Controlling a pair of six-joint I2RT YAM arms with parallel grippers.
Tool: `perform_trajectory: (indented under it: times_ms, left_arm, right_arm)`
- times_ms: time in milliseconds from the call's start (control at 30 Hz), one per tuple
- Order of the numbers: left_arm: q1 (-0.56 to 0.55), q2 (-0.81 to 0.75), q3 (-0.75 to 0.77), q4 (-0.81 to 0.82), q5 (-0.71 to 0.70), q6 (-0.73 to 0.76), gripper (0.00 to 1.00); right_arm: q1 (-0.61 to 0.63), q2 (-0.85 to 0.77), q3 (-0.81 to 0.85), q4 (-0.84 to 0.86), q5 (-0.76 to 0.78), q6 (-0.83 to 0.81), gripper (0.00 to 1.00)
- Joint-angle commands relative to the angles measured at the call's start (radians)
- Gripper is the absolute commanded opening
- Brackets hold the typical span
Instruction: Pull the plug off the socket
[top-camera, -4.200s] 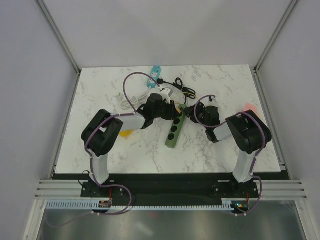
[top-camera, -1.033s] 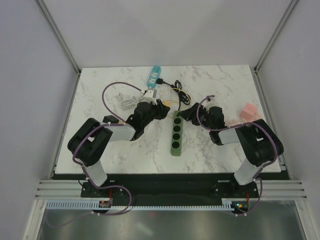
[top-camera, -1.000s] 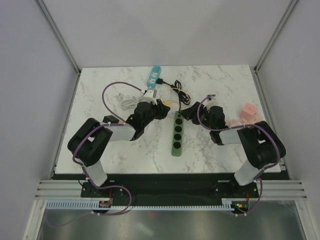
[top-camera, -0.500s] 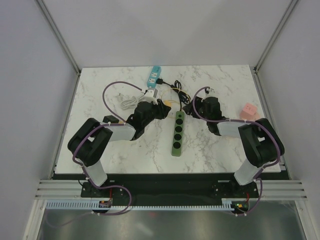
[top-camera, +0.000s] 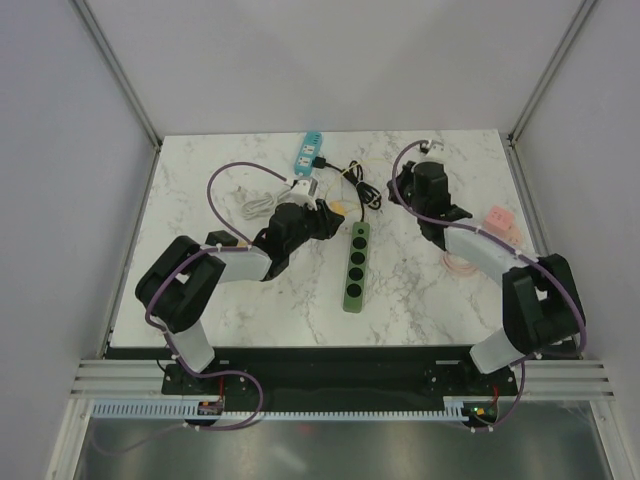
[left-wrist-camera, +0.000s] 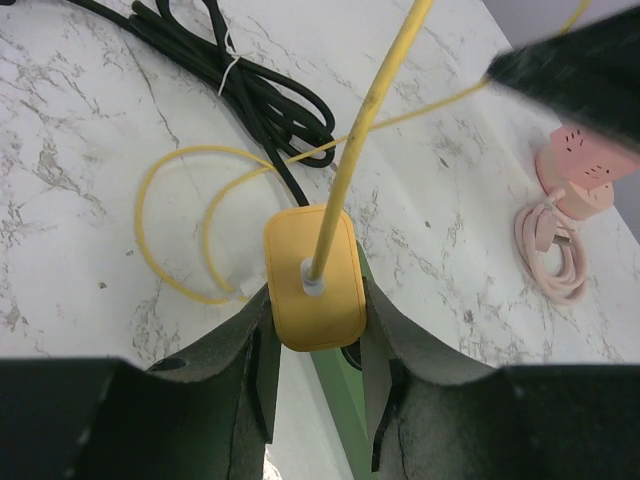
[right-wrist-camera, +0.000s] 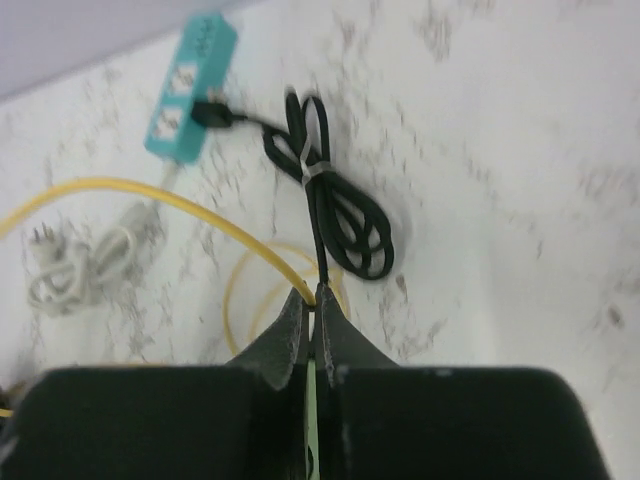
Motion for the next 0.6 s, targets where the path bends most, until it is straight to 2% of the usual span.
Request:
perform_trajectory:
  times_ms: [0,167,400,567]
  left_arm:
    - [-0.004,-0.026,0.033,0.041,0.005,0.053,0.02]
    - [-0.002,-0.026,0.042,0.039,0.014,0.051,0.02]
    - [-0.011,-0.043,0.104,-0.005,0.062,0.048,0.02]
    - [-0.036,-0.064,0.238,-0.164,0.098,0.045,0.02]
  right_arm:
    - [0.001,-0.167,0.167,-0.098,0.143,-0.125,0.0]
    - [0.001,-0.244,0.36,-0.192,0.218,-0.23,0.0]
    - [0.001,-0.229,0.652,-0.247,0.294,-0.365,0.0]
    - [0.001,-0.189,0.883,-0.331,0.323,-0.431,0.0]
